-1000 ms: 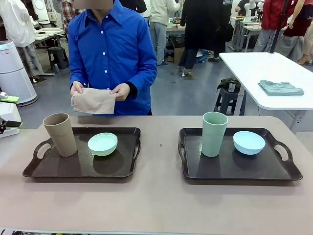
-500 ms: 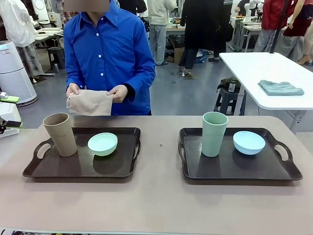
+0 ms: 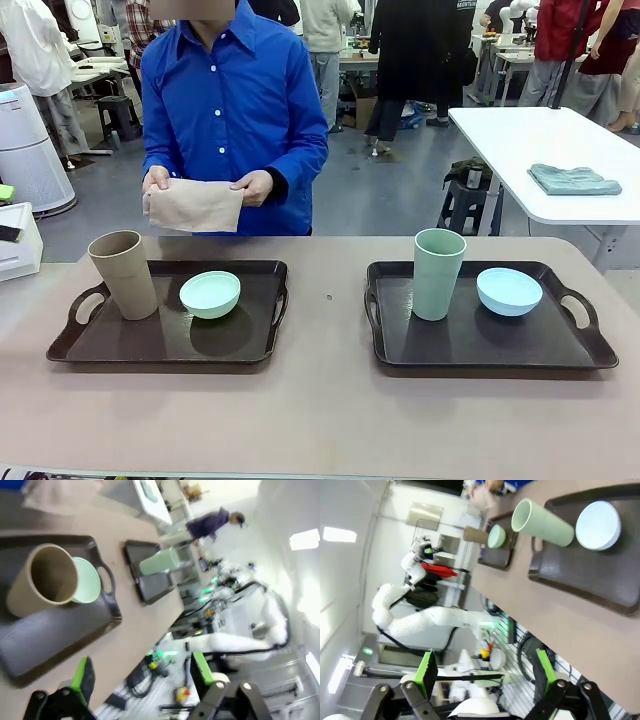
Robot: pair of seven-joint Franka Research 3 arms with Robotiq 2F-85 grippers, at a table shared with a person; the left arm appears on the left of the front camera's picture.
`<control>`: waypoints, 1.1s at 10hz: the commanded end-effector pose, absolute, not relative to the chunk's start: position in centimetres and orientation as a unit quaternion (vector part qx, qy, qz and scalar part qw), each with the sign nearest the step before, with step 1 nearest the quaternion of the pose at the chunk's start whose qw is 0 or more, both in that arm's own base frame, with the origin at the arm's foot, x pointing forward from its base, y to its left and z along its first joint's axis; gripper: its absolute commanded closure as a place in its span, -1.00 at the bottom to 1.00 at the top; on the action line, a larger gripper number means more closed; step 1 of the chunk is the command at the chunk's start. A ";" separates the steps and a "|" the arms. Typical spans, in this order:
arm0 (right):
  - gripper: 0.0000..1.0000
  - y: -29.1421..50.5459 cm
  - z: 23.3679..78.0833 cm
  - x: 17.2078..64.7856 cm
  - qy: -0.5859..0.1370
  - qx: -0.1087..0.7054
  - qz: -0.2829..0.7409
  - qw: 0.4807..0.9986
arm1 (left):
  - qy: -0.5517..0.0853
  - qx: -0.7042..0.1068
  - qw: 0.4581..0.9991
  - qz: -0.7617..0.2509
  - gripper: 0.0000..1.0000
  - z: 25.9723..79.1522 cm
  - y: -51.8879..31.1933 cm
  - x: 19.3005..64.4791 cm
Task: Set up a tray with a mat and arrange the tableware.
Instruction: Pick up the Picnic Bowl and Reusable plastic cup from the Handle tray in front of the human's position and hold them in the air.
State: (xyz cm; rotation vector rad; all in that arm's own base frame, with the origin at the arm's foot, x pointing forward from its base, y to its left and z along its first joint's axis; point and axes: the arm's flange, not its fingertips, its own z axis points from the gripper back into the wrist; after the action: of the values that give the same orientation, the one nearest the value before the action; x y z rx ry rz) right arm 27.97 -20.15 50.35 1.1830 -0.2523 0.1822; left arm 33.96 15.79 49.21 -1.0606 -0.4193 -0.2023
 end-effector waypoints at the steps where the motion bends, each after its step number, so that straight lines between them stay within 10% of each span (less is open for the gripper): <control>1: -1.00 -15.8 55.1 29.0 -0.134 0.465 0.163 0.860 | -0.280 -0.389 0.855 -0.200 -1.00 51.8 15.6 33.1; 6: -1.00 3.4 63.6 33.4 -0.126 0.263 0.324 0.900 | -0.327 -0.028 0.854 -0.404 -1.00 53.9 13.8 33.9; 11: -1.00 20.0 62.5 39.9 -0.137 0.256 0.294 0.910 | -0.296 0.042 0.856 -0.423 -1.00 49.1 16.0 37.6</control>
State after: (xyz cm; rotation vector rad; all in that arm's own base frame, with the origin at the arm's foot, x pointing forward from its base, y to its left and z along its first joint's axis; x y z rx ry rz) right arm 37.68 19.61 62.32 0.5053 -0.2619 0.6688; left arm 36.60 15.71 49.54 0.1063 -0.6234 -0.9049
